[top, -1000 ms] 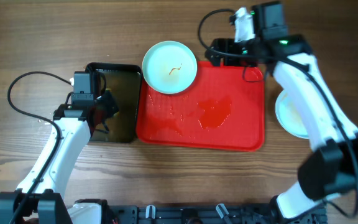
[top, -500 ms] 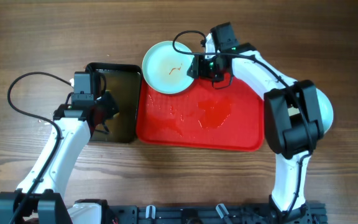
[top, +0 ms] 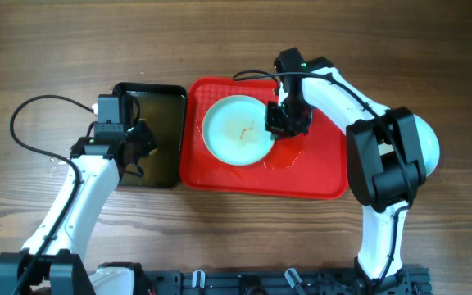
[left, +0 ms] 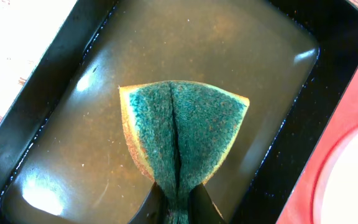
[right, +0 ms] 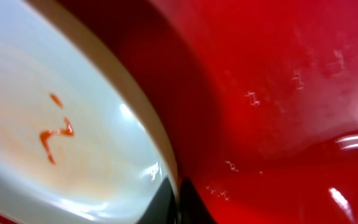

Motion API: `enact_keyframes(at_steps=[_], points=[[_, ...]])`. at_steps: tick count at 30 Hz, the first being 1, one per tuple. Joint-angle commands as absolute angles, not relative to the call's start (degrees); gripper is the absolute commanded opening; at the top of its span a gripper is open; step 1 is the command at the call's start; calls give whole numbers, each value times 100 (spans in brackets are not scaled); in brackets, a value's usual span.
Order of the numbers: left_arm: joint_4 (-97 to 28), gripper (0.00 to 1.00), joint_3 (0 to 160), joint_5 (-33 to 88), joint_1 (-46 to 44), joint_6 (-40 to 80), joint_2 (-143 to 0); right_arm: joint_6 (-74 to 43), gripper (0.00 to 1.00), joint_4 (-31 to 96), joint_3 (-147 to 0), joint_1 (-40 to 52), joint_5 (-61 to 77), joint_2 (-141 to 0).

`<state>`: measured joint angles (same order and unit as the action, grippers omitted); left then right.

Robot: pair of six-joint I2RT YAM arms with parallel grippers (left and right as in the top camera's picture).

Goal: Clean dirty plates on tray and stack at the side
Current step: 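Drag the last white plate to the tray center with the right gripper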

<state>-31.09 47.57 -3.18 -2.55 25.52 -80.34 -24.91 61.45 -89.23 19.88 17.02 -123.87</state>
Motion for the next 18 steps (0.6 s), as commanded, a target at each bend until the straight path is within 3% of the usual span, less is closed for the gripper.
enact_keyframes(at_steps=[1, 10, 13, 18], points=[[-3046, 4, 4759, -373, -235, 2418, -7999, -2106, 4, 6552, -8799, 1999, 1055, -12239], [-2272, 4, 4759, -237, -250, 1063, -8440, -2097, 4, 6401, -8403, 2008, 720, -12241], [-2224, 4, 4759, 1330, -255, 449, -8801, -2097, 4, 6237, -8403, 2008, 725, -12239], [-1396, 4, 4759, 3483, -517, 528, -8501, -2053, 4, 6154, -8403, 2008, 725, -12241]])
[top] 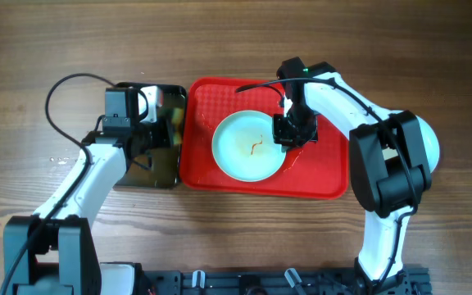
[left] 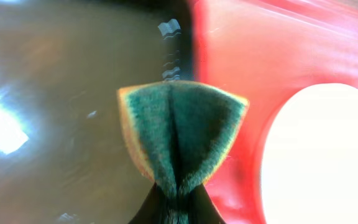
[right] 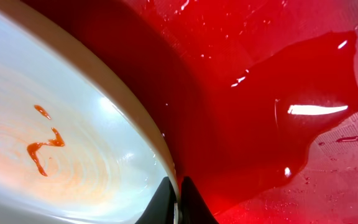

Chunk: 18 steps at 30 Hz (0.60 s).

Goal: Clean dirty plates on tray and stack at the side
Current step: 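Drag the last white plate to the tray center with the right gripper, then lift the sponge with the left gripper and scrub the held plate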

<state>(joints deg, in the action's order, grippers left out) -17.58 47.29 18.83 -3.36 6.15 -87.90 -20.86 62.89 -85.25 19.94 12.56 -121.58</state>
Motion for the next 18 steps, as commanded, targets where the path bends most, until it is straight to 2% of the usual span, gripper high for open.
enact_keyframes(at_steps=[1, 4, 8, 11, 18], points=[[-1210, 4, 4759, 3730, -635, 908, -8484, -2056, 4, 6152, -8403, 2008, 725, -12241], [-1046, 4, 4759, 3745, -1022, 1566, -8619, -2056, 4, 6152, -8403, 2008, 725, -12239], [-499, 4, 4759, 3771, -1538, 3293, -9188, -2053, 4, 6149, -8403, 2008, 725, -12241], [307, 4, 4759, 4414, -1949, 3433, -9749, -1953, 4, 6149, -8403, 2008, 725, -12241], [1542, 4, 4759, 4316, -2794, 4202, -10691, -1951, 4, 6147, -8403, 2008, 722, -12241]])
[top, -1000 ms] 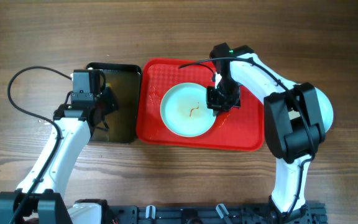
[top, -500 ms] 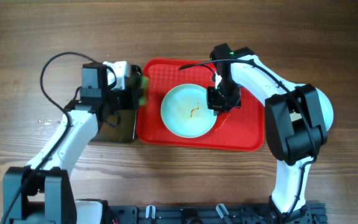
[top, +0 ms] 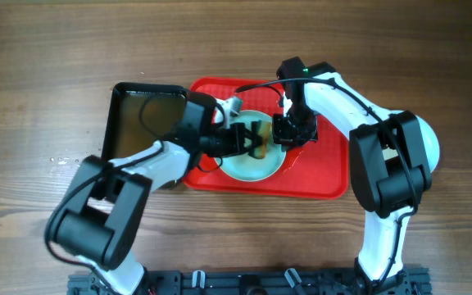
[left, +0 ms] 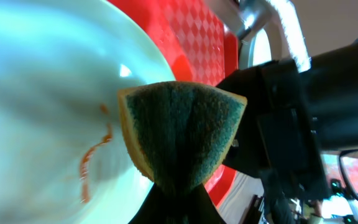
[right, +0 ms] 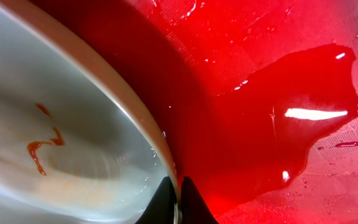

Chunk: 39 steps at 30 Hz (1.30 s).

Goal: Clean dirty plates on tray and stack at the side
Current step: 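Lift the sponge with the left gripper and scrub the held plate, then dip the sponge back into the black water tray with the left gripper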

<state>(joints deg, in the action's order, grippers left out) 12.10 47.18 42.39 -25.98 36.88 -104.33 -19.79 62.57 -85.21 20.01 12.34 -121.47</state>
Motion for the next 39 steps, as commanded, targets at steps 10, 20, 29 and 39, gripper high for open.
enact_keyframes(at_steps=[10, 20, 29, 39], points=[[1393, 4, 4759, 2683, -2947, 4864, -11192, -1953, 4, 6152, -8403, 2008, 725, -12239], [-648, 4, 4759, 2318, -2134, 3417, -9321, -1951, 4, 6064, -8403, 2008, 725, -12239], [-2104, 4, 4759, -204, -893, 2255, -8309, -1970, 17, 5295, -8403, 2008, 899, -12239], [-1955, 66, 4759, 40, -425, 639, -9612, -1964, 16, 5315, -8403, 2008, 897, -12239]])
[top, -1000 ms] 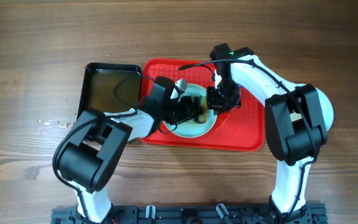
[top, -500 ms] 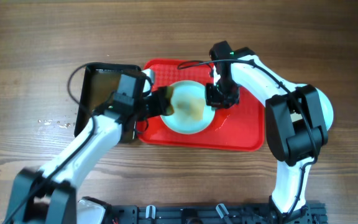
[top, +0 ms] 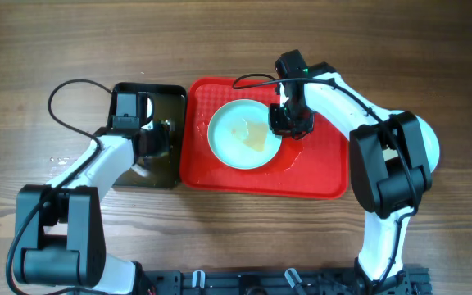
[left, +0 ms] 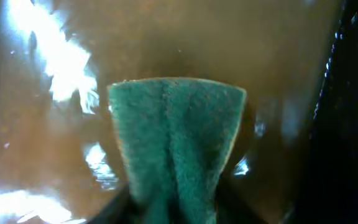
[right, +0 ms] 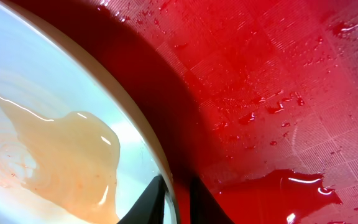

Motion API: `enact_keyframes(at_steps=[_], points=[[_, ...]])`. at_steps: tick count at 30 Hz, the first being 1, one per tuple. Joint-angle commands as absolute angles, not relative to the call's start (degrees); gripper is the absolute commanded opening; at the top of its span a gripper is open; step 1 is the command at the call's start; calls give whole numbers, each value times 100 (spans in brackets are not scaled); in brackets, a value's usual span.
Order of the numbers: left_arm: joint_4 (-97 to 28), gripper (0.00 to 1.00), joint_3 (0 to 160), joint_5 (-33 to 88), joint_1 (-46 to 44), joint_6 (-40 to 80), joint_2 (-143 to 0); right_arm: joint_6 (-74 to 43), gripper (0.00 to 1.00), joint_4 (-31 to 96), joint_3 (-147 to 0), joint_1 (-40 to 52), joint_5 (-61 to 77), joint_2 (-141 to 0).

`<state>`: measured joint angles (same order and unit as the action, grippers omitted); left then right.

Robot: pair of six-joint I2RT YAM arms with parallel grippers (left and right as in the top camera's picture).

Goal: Clean dirty plates on tray and stack at the side
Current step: 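Dip the sponge back into the black water tray with the left gripper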

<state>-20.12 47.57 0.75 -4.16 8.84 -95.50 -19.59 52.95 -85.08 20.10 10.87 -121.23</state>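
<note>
A pale green plate (top: 240, 139) lies on the red tray (top: 318, 172), its middle covered by a watery orange smear (right: 73, 162). My right gripper (top: 281, 123) is shut on the plate's right rim (right: 160, 168), one finger on each side of it. My left gripper (top: 156, 141) is down in the black basin (top: 129, 94), shut on a green scouring sponge (left: 176, 137). The sponge sits dipped in the brown water, and the basin's dark wall (left: 353, 124) runs along the right of the left wrist view.
A puddle (right: 291, 193) and scattered droplets wet the tray floor (right: 278, 74) right of the plate. The basin stands directly against the tray's left edge. Bare wooden table (top: 39, 49) surrounds both.
My left gripper has gone from the plate back into the basin, with the sponge now in the water. The red sauce squiggle on the plate has become a diluted orange smear.
The sponge was first held over the basin while my right gripper held the rim of the sauce-marked plate. It was then at the tray's edge, then on the plate against the sauce. Now the sauce is smeared thin and the sponge is back in the basin.
</note>
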Motion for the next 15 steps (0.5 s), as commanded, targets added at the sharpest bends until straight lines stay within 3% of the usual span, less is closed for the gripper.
enact_keyframes(at_steps=[1, 5, 13, 14, 15], points=[[-1918, 72, 4759, -211, -427, 639, -9601, -1964, 16, 5317, -8403, 2008, 897, -12239], [-1498, 73, 4759, -355, -427, 639, -9601, -1966, 16, 5328, -8403, 2008, 899, -12239], [-1055, 59, 4759, 266, -440, 644, -10132, -1959, 15, 5365, -8403, 2008, 943, -12239], [-1041, 46, 4759, 320, -438, 644, -10130, -1959, 15, 5365, -8403, 2008, 943, -12239], [-1002, 5, 4759, 311, -438, 642, -10114, -1959, 15, 5365, -8403, 2008, 943, -12239]])
